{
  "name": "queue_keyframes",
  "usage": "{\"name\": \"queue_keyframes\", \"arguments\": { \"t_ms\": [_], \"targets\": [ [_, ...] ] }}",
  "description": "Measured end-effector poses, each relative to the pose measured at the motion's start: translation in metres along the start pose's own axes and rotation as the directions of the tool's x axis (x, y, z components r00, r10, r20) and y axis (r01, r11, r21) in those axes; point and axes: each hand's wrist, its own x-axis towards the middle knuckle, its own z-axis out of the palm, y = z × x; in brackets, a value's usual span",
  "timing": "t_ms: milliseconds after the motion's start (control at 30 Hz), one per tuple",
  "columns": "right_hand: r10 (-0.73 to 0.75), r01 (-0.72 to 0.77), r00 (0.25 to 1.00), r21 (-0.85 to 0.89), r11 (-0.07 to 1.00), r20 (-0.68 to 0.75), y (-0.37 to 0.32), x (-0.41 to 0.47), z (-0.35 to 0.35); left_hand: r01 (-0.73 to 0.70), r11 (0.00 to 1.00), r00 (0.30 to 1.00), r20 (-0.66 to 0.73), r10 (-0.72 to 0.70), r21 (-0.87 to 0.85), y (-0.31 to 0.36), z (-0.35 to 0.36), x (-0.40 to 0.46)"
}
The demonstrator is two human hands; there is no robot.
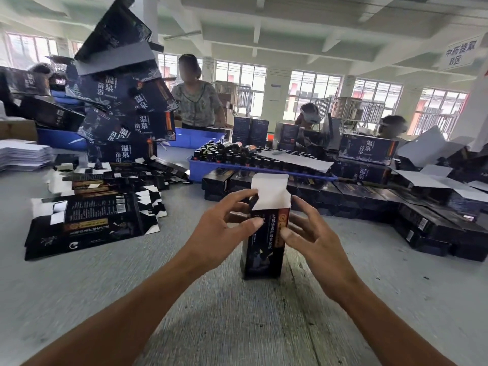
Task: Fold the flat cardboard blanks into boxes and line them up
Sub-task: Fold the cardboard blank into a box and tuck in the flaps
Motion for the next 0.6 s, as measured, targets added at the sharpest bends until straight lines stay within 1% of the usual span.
{"name": "queue_keyframes", "arguments": {
  "t_ms": [133, 267, 400, 600],
  "targets": [
    [-0.090, 0.092, 0.995, -0.062, 0.994, 0.033, -0.008, -0.003, 0.001, -0.008, 1.000, 1.000, 0.024, 0.008, 0.001, 0.003, -0.001, 0.000],
    [-0.129, 0.131, 0.991, -0.097, 0.987, 0.032, -0.009, -0.004, 0.000, -0.011, 1.000, 0.999, 0.036, 0.011, -0.016, 0.006, -0.001, -0.002],
    [-0.165, 0.164, 0.986, -0.012, 0.986, -0.010, -0.009, -0.001, -0.002, -0.052, 0.998, 0.998, 0.044, 0.054, -0.045, 0.011, 0.001, -0.003],
    [-0.218, 0.226, 0.971, 0.091, 0.970, -0.094, -0.012, -0.001, -0.002, -0.099, 0.994, 0.995, -0.010, 0.099, -0.050, 0.013, 0.006, -0.003]
  ]
}}
